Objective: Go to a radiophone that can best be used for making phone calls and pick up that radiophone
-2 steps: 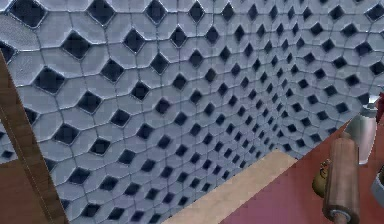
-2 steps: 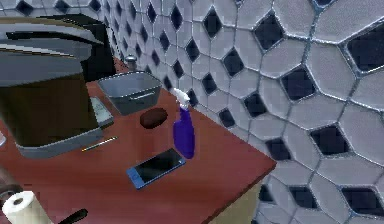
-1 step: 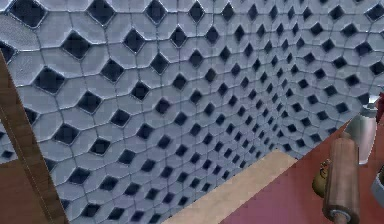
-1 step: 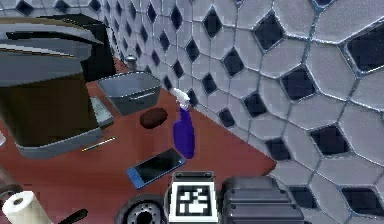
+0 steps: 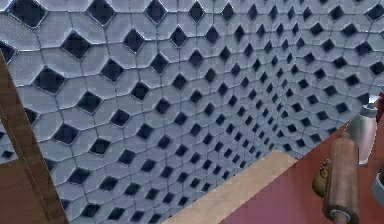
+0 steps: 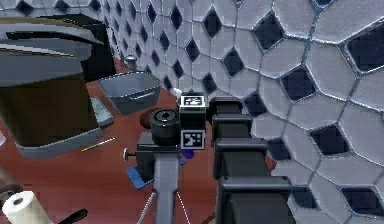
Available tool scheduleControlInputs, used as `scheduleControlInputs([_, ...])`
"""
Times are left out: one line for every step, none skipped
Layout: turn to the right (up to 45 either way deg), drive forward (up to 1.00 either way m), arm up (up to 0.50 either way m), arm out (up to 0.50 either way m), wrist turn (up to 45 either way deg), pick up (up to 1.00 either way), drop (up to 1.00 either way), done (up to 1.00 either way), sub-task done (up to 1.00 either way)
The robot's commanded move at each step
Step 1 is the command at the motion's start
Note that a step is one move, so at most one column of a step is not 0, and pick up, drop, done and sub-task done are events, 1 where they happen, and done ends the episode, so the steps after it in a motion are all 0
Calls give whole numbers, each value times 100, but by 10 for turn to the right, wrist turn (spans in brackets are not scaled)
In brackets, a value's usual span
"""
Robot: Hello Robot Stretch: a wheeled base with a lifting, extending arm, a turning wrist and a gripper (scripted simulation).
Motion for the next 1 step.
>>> scheduleControlInputs([0,0,0,0,450,0,0,0,0])
